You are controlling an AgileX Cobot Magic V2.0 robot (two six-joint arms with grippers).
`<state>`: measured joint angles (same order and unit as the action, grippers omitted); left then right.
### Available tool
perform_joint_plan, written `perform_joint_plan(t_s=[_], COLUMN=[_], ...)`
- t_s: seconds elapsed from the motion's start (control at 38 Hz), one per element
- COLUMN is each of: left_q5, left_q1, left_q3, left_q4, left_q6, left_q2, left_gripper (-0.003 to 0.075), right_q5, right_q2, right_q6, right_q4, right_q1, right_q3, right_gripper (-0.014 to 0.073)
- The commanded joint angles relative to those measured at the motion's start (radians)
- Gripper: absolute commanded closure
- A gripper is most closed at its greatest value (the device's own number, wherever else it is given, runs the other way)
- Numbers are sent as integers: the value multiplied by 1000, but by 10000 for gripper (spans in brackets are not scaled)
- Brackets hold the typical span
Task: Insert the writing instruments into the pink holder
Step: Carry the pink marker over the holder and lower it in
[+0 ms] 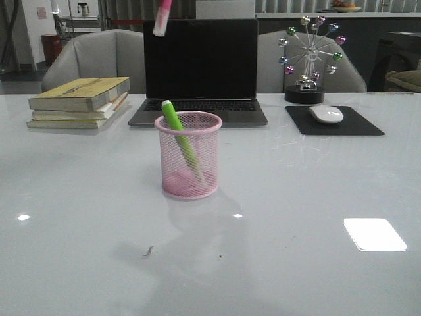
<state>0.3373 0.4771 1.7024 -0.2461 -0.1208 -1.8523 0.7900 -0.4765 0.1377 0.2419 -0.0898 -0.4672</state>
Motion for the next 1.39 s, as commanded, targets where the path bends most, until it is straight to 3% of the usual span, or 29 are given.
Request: perform_joint_plan(t_s=[0.0,0.34,0.47,0.74,1.03,1.21,1.37], left_q5=[-223,-839,-1000,-1025,-949,-956,-966], left_q1=[36,171,219,227,227,227,227], left_q3=[-76,-494,-599,-688,-708,-708,-708], left_q4=[-28,-105,-125,-125,-121,-121,-121], left_q6=[0,12,12,12,12,12,12], left_q2=[92,146,146,144,144,144,144], left_gripper=[629,629,629,629,621,524,390], right_q5=[-37,-5,17,21,12,13,13], right_q2=[-1,-1,-1,-1,-1,-1,-1], right_q6=[-2,-2,-2,-2,-2,-2,-2], right_q4=[45,109,141,159,159,159,159], right_q1=[5,5,5,5,5,5,5], right_q3=[-27,-27,-27,-27,-27,-27,-27], right_gripper=[263,263,263,263,263,263,263])
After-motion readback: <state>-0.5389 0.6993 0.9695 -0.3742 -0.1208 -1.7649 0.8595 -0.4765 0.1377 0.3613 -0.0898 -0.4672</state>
